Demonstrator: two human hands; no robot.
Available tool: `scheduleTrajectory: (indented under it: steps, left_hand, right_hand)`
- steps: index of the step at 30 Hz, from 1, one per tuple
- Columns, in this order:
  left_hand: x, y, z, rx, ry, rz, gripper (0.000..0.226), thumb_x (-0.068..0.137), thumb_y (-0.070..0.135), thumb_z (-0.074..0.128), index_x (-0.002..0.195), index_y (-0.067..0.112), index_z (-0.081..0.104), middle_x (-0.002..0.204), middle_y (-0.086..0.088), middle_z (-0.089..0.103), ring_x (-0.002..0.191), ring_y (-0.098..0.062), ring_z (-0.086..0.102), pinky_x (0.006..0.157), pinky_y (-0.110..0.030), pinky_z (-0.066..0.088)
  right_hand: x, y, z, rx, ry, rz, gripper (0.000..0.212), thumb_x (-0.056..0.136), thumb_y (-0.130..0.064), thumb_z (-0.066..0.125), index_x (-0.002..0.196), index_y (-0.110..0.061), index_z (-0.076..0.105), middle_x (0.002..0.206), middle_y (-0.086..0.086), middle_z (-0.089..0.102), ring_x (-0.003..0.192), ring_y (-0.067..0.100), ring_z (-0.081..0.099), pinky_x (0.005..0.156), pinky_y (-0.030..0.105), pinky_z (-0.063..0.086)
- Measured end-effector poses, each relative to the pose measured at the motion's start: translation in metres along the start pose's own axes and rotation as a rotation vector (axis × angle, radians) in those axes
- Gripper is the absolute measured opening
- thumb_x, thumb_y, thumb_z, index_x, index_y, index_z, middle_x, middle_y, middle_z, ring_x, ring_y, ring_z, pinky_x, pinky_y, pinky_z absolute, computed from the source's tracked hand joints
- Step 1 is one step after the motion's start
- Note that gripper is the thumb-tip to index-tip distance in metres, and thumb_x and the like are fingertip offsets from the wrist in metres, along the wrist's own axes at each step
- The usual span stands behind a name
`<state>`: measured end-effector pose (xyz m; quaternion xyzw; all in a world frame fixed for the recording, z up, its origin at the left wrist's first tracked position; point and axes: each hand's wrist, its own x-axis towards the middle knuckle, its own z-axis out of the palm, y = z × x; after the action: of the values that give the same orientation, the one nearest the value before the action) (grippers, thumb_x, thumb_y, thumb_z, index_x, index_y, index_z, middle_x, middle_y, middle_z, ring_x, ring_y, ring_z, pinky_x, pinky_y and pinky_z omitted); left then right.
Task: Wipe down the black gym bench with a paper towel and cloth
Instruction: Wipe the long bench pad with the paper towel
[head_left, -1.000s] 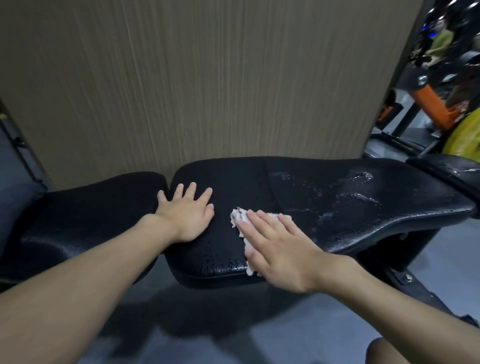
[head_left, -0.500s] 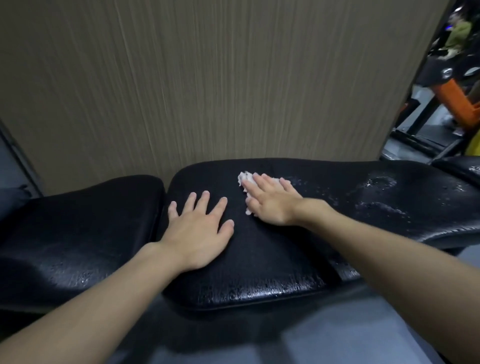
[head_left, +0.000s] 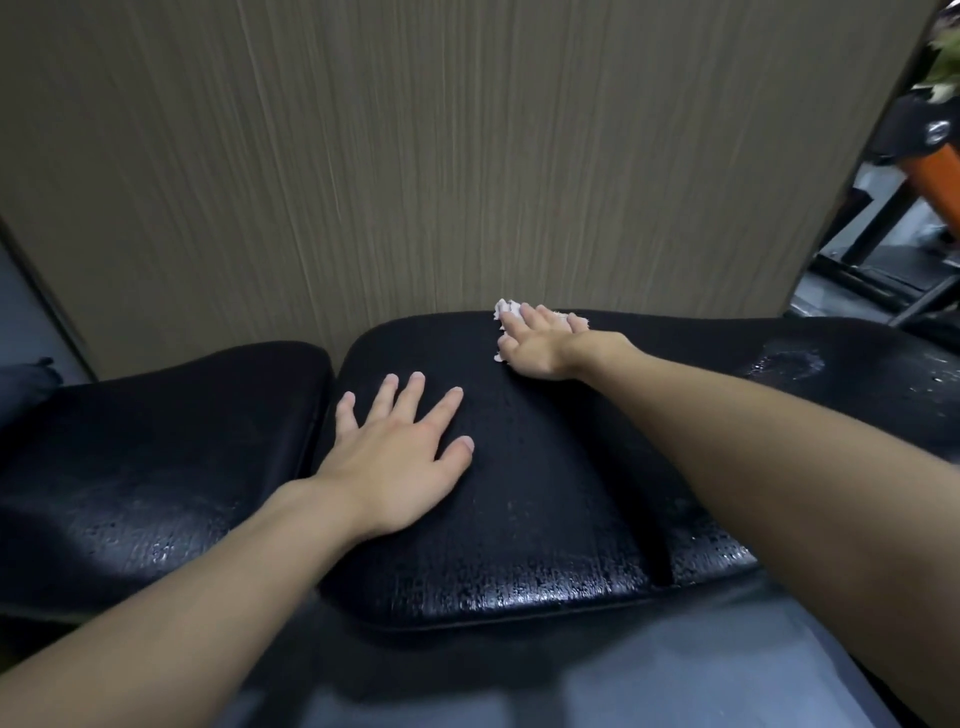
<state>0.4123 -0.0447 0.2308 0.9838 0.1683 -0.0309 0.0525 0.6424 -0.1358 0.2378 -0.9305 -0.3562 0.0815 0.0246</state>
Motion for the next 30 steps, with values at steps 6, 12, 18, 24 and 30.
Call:
scheduleTrajectory:
  steps: [6,12,18,24,30]
  left_hand:
    - [0.001,0.0,0.0,-0.014,0.006,-0.004,0.063,0.095,0.061,0.016,0.154,0.042,0.002,0.165,-0.002,-0.007,0.15,-0.023,-0.013,0.117,-0.057,-0.007]
    - [-0.003,0.0,-0.002,-0.039,-0.005,0.008,0.064,0.095,0.06,0.017,0.154,0.04,0.004,0.165,-0.004,-0.005,0.15,-0.026,-0.01,0.116,-0.059,-0.006]
    - [-0.005,0.012,-0.02,-0.115,0.007,0.093,0.06,0.095,0.042,0.038,0.152,0.026,0.025,0.163,-0.006,0.012,0.15,-0.027,0.002,0.117,-0.059,0.004]
    - [-0.001,0.034,-0.031,-0.267,0.054,0.248,0.053,0.093,0.02,0.039,0.147,0.019,0.036,0.151,-0.003,0.038,0.136,-0.023,0.039,0.111,-0.043,0.03]
    - [0.0,0.051,-0.026,-0.174,0.08,0.195,0.051,0.095,0.032,0.038,0.145,0.023,0.036,0.139,-0.006,0.049,0.126,-0.029,0.047,0.101,-0.046,0.036]
  right_hand:
    - [-0.093,-0.014,0.011,-0.004,-0.013,-0.07,0.06,0.101,-0.042,0.015,0.158,-0.031,-0.002,0.167,-0.004,-0.004,0.152,0.015,-0.008,0.12,0.05,-0.004]
    - [-0.195,-0.026,0.023,-0.05,-0.006,-0.112,0.06,0.101,-0.046,0.009,0.157,-0.031,-0.003,0.167,-0.005,-0.005,0.152,0.014,-0.007,0.121,0.044,-0.002]
    - [-0.26,-0.029,0.029,-0.099,0.009,-0.136,0.058,0.104,-0.046,0.012,0.158,-0.032,-0.007,0.166,-0.009,-0.008,0.151,0.01,-0.011,0.121,0.04,-0.006]
    - [-0.257,-0.028,0.034,-0.126,0.082,-0.193,0.076,0.087,-0.053,-0.009,0.157,-0.03,0.008,0.166,-0.001,0.004,0.152,0.018,-0.003,0.12,0.041,-0.001]
    - [-0.187,-0.005,0.022,-0.039,-0.006,-0.054,0.062,0.104,-0.046,0.016,0.158,-0.024,-0.005,0.167,-0.004,-0.007,0.152,0.012,-0.01,0.121,0.04,-0.007]
